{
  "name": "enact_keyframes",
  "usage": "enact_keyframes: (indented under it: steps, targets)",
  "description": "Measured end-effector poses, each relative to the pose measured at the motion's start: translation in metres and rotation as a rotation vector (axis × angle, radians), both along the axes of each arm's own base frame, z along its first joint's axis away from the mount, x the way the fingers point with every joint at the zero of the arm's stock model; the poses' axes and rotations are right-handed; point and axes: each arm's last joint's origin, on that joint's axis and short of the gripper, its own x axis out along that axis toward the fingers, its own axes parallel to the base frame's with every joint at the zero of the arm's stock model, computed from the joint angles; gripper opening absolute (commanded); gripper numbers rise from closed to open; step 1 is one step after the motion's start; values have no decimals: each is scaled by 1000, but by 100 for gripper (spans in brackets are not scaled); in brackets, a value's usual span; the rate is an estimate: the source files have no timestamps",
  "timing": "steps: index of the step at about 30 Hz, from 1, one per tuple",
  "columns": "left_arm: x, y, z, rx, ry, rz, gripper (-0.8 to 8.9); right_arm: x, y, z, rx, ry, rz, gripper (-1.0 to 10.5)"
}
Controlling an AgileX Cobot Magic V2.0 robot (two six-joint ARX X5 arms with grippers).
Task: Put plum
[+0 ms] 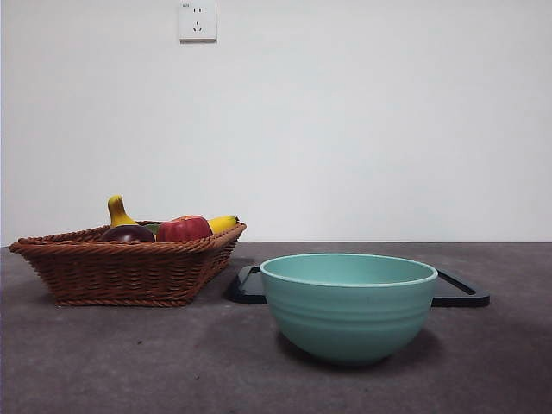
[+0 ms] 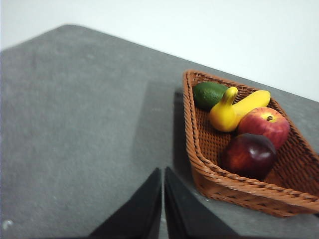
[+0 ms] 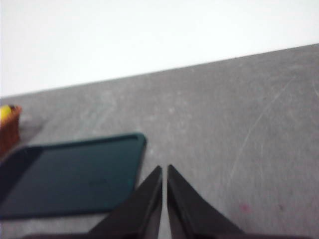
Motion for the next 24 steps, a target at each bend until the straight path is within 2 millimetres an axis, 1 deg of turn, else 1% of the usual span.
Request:
enact_keyframes:
  steps: [2,4,9,13,17,19,24]
  targets:
    - [-1,0,6,-27,-12,-11,8,-3,0,13,4,-37,0,5]
    - [-3,-1,17,-40,-42,-26,8,-7,0,28,4,-77,-1,5]
    - [-12,-1,51,-63,-93,-26,8,-15,1,54,5,-74,-1,5]
    - [-18,-2,76,-66,-62,-42,8,-20,1,79,5,-55,9,5]
    - [-21,-4,104,-47,-34,-123,8,-23,3,106,-3,-19,79,5]
    - [-20,-5,115,-31,-3,-170,8,-23,4,117,-15,19,117,5]
    - [-11,-8,132,9,107,-297,8,-19,7,143,-48,124,233,5]
